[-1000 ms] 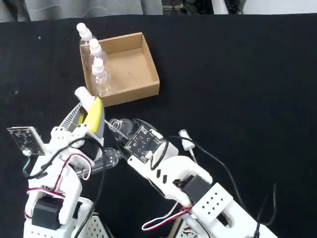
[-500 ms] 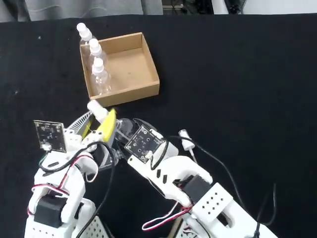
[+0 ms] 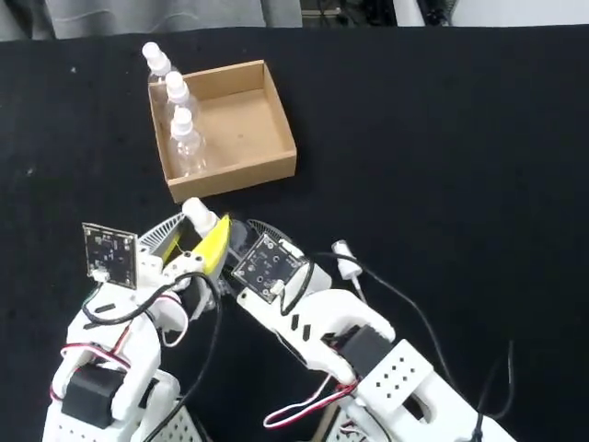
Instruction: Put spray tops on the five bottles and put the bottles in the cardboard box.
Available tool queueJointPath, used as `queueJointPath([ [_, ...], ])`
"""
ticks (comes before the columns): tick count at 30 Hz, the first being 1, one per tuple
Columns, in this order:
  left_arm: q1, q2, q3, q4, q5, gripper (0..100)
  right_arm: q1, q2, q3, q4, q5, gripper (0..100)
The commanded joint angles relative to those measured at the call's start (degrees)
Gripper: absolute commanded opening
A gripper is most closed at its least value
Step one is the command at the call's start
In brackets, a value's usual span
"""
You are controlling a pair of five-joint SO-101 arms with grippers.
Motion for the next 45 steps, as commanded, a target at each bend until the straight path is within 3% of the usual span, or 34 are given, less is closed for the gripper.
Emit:
queueJointPath([
  [1, 0.5, -0.2, -4.4, 1.7, -0.2, 20, -0.3, -1.3, -0.6, -1.7, 0.1, 11.3],
  [8, 0.1, -0.2, -6.8, 4.7, -0.1, 22, -0.3, -1.3, -0.5, -1.7, 0.1, 11.3],
  [20, -7.0, -0.2, -8.2, 4.6, 2.3, 22, -0.3, -1.3, -0.3, -1.6, 0.1, 11.3],
  [30, -7.3, -0.4, -8.3, 4.6, 2.5, 22, 1.2, -1.3, -0.3, -1.6, 0.1, 11.3],
  [45, -13.8, -0.4, -8.2, 4.2, 8.4, 22, 2.2, -1.3, -0.3, -1.7, 0.1, 11.3],
])
